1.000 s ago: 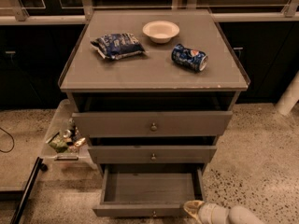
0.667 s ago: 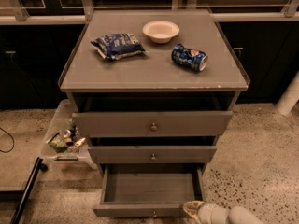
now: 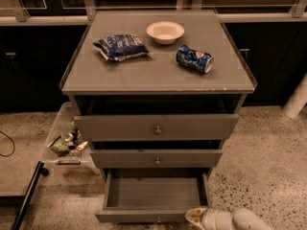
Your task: Close bottom drawer
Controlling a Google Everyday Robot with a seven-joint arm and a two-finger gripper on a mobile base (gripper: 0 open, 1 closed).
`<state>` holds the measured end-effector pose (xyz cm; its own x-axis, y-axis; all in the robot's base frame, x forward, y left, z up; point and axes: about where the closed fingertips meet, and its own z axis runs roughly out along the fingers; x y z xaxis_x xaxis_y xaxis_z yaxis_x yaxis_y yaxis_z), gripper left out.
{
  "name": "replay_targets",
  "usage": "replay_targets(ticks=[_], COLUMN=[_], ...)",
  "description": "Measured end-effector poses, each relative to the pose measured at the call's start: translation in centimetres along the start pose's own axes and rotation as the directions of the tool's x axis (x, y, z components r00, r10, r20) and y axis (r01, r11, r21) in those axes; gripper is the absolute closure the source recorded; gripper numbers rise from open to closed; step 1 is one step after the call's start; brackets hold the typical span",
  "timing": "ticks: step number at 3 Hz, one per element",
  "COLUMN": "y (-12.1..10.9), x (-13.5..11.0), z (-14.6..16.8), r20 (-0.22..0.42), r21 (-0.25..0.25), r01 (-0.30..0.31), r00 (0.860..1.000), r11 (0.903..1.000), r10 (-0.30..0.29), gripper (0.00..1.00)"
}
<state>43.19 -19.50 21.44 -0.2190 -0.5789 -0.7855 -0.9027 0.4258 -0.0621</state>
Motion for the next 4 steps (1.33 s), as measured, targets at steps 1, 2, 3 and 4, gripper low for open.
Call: replay_targets(ticks=[1,2,3,4], y=[0.4,1.1,2.0,2.0], x=[0.7,1.6,2.3,2.3], z=[0.7,2.0,3.3,3.5], r20=[-0.001,-0.055,-0.118,-0.120], r21=[-0.067,-0.125,-0.164,-0.163], r01=[0.023,0.085,0.160,0.164], r00=[1.000,0.994,0.977,0.976], r11=[0.9975,0.9885,0.9734,0.9730], r10=[-0.023,-0.093,-0.180,-0.184], gripper=[1.00,1.00,1.00,0.81])
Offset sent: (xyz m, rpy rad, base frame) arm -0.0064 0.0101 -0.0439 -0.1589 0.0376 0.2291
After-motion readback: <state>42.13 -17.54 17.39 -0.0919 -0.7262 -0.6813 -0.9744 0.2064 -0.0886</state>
